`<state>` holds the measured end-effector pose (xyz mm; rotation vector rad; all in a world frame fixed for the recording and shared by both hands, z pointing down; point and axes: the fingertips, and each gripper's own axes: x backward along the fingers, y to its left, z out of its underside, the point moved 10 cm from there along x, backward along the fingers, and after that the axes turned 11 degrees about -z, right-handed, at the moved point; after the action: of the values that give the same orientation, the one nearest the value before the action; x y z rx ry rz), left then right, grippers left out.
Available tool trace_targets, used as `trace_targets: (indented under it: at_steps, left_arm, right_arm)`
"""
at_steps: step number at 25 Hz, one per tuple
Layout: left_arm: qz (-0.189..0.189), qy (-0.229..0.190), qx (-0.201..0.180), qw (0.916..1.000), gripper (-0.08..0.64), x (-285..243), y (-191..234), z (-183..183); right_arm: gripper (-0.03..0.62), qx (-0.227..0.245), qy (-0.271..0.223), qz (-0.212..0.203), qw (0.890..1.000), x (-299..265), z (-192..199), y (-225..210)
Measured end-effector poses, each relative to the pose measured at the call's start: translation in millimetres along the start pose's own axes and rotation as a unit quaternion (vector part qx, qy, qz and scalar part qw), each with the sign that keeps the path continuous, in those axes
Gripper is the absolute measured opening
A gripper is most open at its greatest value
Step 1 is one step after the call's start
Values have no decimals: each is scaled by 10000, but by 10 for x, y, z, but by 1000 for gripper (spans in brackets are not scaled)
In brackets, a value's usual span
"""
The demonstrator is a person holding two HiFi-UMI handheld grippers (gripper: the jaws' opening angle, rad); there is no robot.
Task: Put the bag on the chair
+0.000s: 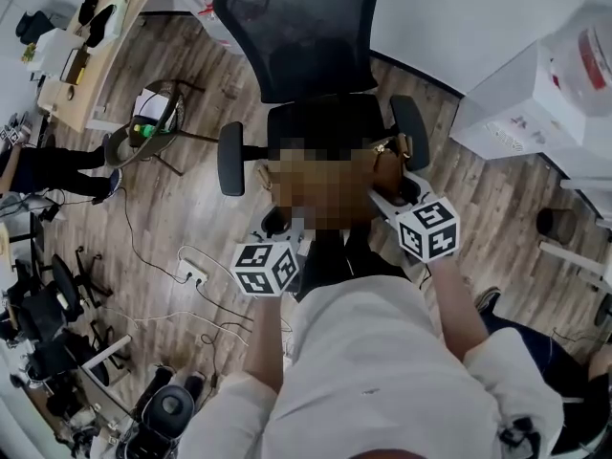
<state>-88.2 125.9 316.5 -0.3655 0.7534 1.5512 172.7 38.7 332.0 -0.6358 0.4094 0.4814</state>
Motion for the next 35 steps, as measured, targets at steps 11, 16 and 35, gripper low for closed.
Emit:
trace_targets:
  at_steps: [11,16,35]
  left_arm:
    - [212,398,28,9990,144,-400,275,-49]
    - [358,533,15,9979,144,-652,489,-199]
    - [558,1050,-22,9929,144,-1693,1031,-561]
  right_arm:
    - [233,-92,279,337,9990,-346,-91,-135]
    - [235,-201,347,482,9980,-582,-216,-219]
    - [238,-246,690,1299,9888,-1458,-578,-674]
